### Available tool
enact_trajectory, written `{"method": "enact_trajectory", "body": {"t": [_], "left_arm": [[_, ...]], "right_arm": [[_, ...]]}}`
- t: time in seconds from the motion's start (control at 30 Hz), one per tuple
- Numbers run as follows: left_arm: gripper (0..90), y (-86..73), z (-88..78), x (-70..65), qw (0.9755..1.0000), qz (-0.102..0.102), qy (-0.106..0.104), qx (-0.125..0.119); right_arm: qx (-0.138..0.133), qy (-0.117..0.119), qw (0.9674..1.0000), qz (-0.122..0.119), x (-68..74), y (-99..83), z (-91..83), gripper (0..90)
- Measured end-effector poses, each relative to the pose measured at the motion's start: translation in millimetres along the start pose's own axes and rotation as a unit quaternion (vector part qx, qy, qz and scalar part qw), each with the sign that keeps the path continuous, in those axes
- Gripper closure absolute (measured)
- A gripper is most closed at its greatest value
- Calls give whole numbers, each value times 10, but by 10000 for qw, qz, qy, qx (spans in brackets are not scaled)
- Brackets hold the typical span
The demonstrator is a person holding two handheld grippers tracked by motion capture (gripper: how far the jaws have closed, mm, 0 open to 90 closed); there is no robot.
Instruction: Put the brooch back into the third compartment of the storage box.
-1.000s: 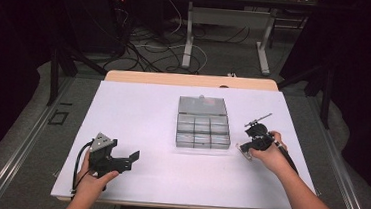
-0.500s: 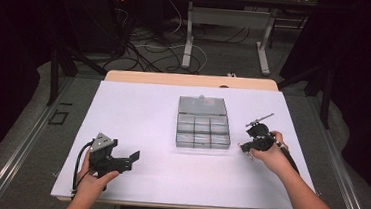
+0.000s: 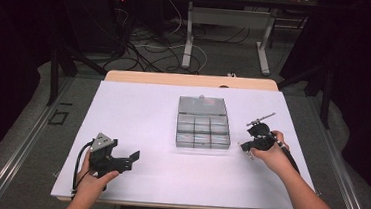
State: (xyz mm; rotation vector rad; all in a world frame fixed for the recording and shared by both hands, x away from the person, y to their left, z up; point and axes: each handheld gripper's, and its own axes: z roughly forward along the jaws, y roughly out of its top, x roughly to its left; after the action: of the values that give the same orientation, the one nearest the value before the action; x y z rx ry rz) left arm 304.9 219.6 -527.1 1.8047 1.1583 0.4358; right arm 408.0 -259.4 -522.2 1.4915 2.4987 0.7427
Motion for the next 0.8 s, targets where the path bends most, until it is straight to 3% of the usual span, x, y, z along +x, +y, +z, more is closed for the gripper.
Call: {"method": "enact_trajectory", "body": {"t": [0.13,0.63,0.8], "left_arm": [[18,0,0,0,10000,1,0,0],[18,1,1,-2,10000,0,-2,-16],[19,4,-5,4,10000,15,-19,7]], "right_arm": [[81,-59,9999,-57,-13,6,-30,810],[-249,-17,9997,41,-26,21,-116,810],[-359,2,9994,-31,-24,27,-146,810]]}}
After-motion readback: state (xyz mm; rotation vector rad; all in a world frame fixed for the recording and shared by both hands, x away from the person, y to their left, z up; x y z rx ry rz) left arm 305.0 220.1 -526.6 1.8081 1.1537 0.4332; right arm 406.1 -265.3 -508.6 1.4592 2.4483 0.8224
